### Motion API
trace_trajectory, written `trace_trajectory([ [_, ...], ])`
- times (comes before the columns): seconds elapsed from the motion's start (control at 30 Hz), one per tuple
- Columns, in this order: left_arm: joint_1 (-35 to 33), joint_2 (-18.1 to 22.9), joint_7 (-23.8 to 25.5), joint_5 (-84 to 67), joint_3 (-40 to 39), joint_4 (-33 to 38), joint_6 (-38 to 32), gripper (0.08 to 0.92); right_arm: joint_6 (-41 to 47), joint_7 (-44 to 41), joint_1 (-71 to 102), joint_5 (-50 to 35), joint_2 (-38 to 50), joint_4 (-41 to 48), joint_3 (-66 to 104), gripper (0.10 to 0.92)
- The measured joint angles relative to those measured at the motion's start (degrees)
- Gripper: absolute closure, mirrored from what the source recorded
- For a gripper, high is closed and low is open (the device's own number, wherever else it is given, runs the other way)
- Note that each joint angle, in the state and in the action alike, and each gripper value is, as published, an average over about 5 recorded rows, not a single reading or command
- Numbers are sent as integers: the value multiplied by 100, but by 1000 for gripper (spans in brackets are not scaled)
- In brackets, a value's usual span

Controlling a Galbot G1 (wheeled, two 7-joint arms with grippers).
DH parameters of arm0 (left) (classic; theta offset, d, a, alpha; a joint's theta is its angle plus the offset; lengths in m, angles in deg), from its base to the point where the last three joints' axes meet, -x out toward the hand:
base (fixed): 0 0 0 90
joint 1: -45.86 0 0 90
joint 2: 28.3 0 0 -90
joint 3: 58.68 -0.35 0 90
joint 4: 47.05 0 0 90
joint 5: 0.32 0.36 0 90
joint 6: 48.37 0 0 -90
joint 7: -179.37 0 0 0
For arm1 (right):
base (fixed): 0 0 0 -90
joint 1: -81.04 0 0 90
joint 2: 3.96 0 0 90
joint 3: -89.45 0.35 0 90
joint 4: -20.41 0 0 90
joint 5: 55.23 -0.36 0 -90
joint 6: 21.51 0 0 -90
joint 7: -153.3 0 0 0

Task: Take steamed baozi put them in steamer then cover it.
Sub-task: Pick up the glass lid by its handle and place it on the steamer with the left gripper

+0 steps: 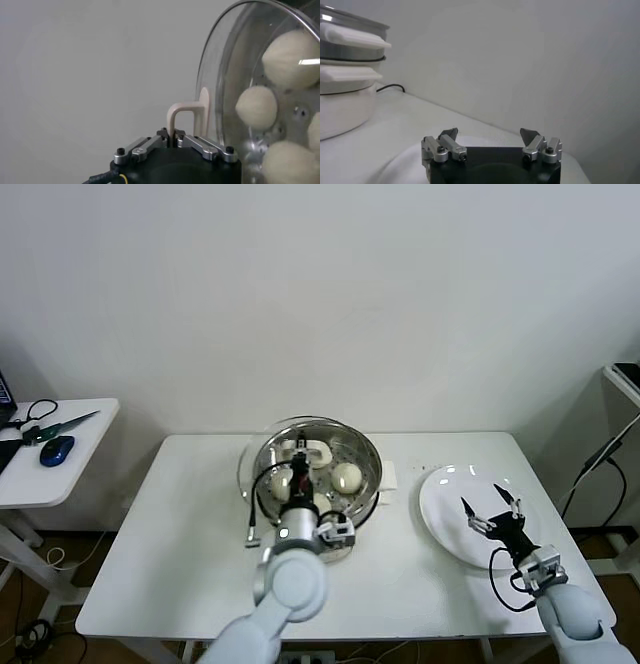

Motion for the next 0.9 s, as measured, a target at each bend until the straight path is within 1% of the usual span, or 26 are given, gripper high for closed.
trace_trajectory([
  [0.3, 166, 388, -227, -20, -86, -459, -2, 853, -47, -23, 21, 58, -35, 45, 63, 203],
  [0.9, 296, 565, -449, 62, 19, -1042, -5, 853, -118, -68, 51, 154, -111, 92, 126, 203],
])
